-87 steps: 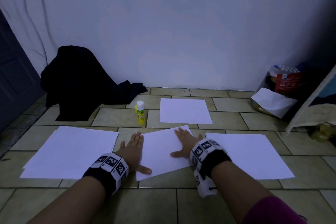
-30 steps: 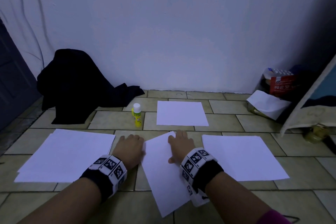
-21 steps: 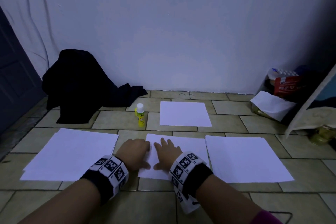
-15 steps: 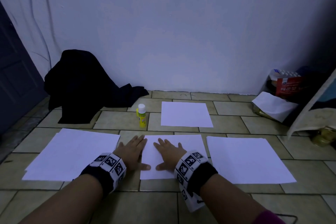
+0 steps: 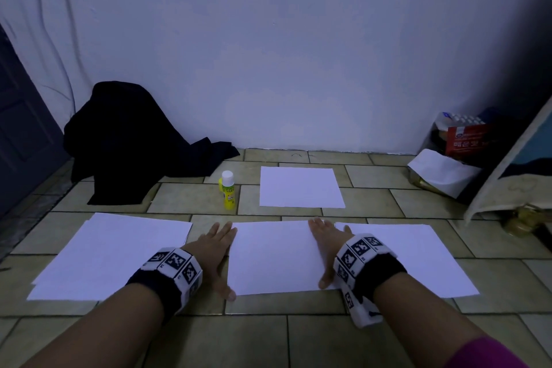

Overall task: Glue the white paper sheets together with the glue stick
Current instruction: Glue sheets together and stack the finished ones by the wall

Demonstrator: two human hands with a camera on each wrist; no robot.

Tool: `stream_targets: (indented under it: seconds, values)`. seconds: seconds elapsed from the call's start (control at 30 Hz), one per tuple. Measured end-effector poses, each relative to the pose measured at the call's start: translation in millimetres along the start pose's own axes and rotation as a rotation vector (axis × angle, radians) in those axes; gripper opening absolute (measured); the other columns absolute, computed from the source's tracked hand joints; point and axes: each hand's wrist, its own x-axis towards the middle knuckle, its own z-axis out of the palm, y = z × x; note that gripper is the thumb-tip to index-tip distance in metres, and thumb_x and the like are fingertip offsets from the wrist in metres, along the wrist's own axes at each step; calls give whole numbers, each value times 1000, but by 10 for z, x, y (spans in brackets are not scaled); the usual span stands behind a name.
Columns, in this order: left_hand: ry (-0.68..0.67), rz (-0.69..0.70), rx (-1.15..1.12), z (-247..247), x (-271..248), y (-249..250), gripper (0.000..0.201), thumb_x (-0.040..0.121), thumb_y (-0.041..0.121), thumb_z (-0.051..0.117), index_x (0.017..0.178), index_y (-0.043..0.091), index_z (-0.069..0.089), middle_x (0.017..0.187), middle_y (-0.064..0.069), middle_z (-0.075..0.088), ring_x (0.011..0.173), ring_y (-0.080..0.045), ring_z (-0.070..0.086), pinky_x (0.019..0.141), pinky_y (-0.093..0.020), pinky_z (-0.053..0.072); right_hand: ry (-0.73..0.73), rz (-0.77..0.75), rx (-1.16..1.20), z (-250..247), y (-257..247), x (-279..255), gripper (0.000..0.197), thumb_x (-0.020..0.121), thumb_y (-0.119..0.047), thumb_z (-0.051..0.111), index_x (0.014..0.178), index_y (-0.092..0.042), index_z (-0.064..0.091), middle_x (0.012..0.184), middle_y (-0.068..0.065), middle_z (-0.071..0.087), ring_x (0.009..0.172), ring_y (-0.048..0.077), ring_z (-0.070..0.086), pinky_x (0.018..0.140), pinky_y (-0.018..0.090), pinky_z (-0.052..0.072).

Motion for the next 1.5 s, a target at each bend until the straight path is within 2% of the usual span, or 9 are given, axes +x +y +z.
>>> stream_targets:
  seconds: [0.23,0.5,0.7,0.9,1.0,1.13,1.27,1.4,1.5]
  values:
    - [-19,34,-6,34,14,-21,135,72,55,76,147,8,-26,155,-7,-33,143,-29,-28,117,-45,-8,29,30,92,-2,-10,-26,146,60,-41,87,145,-7,-27,158,12,-16,147,26,-9,118,50,-2]
    - [-14,21,-5,45,27,-4,136,72,54,76,147,6,-26,155,-8,-32,143,-29,-27,117,-44,-8,112,-40,208,-22,40,-86,157,49,-41,92,145,-16,-29,160,7,-3,148,24,2,118,49,-3]
    - [-11,20,-10,68,56,-22,138,70,55,77,147,6,-26,154,-7,-33,142,-29,-29,117,-45,-8,122,-62,236,-52,3,-182,157,51,-35,93,143,-21,-34,160,8,8,147,30,9,118,50,-4]
    - [-13,17,-1,81,79,-29,138,69,58,76,147,8,-26,154,-8,-34,142,-29,-29,117,-46,-9,92,-36,296,-113,-45,-324,149,57,-27,91,146,-20,-29,160,5,6,145,37,-1,116,48,-1]
    - [-12,17,2,81,78,-26,138,70,58,76,147,8,-27,154,-8,-34,142,-29,-29,117,-45,-9,97,-23,353,-101,-40,-317,149,56,-24,91,146,-24,-28,157,7,21,145,40,1,116,50,8]
    - [-11,15,6,91,91,-35,139,68,58,76,147,8,-27,154,-8,-34,142,-29,-29,117,-46,-8,162,-87,540,-106,72,-303,154,52,-20,94,144,-30,-29,150,9,35,137,28,34,109,39,34]
    - [-9,11,0,99,109,-53,140,67,60,77,147,8,-27,154,-8,-34,142,-29,-29,117,-47,-7,321,-107,992,-112,156,-358,136,51,-21,94,149,-36,0,153,6,21,140,24,25,112,42,30]
    - [-22,1,0,91,98,-31,139,69,58,76,146,8,-28,153,-8,-35,142,-29,-29,117,-46,-8,428,-56,1078,14,139,-353,66,67,-14,85,124,-30,57,138,0,48,128,17,42,102,28,36]
    - [-21,-6,-14,82,92,-19,139,69,57,76,146,8,-28,153,-8,-35,142,-29,-29,117,-45,-9,344,-93,981,88,116,-378,34,74,-12,79,99,-33,70,125,-3,60,119,14,52,99,24,39]
